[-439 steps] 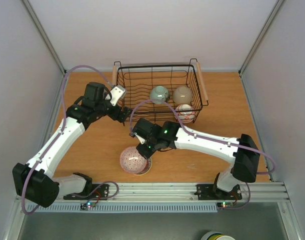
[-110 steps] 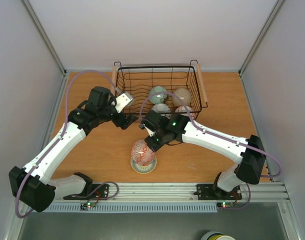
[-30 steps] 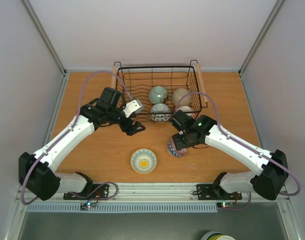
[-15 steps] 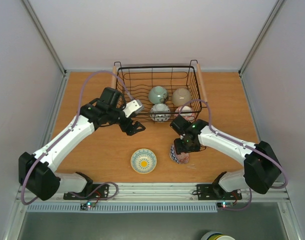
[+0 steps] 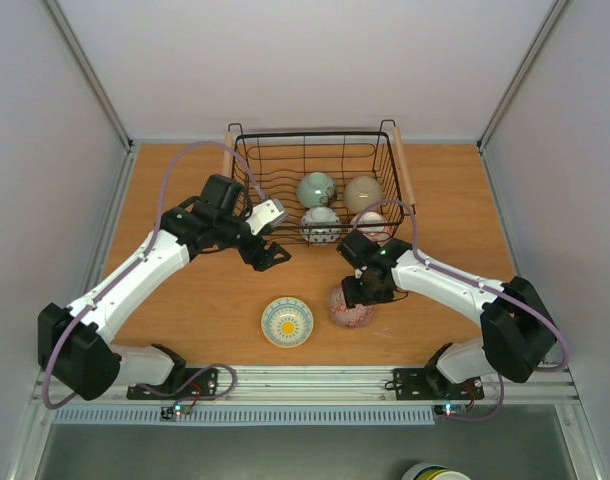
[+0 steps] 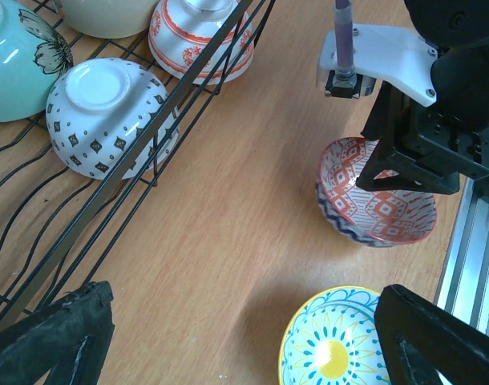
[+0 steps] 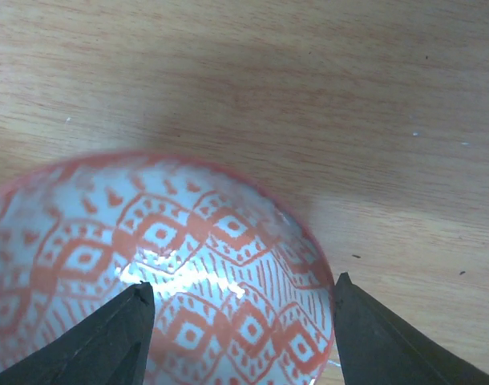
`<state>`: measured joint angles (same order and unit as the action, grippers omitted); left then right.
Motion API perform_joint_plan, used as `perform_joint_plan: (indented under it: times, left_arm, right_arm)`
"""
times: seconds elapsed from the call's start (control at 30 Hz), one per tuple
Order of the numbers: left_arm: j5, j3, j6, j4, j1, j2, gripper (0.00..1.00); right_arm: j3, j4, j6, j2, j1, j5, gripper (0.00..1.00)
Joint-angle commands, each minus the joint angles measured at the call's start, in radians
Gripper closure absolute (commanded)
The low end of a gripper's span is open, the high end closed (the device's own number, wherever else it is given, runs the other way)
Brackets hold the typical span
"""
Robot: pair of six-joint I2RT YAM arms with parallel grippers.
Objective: Load the bowls into the dish rack
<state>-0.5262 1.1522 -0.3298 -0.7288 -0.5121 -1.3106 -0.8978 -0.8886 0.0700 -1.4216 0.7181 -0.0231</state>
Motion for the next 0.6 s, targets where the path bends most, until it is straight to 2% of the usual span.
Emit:
perform_joint_plan:
  times: [0.0,0.23,0.43,0.5,0.57]
  left_arm:
    - [0.002,0.015,-0.012,0.026,-0.005,-0.013,0.11]
    - [0.002,0.016,-0.012,0.024,-0.005,-0.013,0.11]
    - [0.0,0.018,-0.011,0.022,-0.005,-0.012,0.11]
    - [0.002,0.018,-0.011,0.022,-0.005,-0.012,0.11]
    - [0.003,0.018,-0.011,0.023,-0.005,-0.012,0.11]
  right_arm:
    - [-0.005,-0.04,0.007,0.031,-0.002,0.02,0.38]
    - [0.004,-0.079,0.019,0.072,-0.001,0.05,0.37]
    - [0.027,-0.034,0.02,0.048,0.0,-0.006,0.39]
    - [0.034,-0.01,0.019,0.045,-0.001,-0.035,0.42]
    - [0.041,0.006,0.017,0.042,0.0,-0.059,0.52]
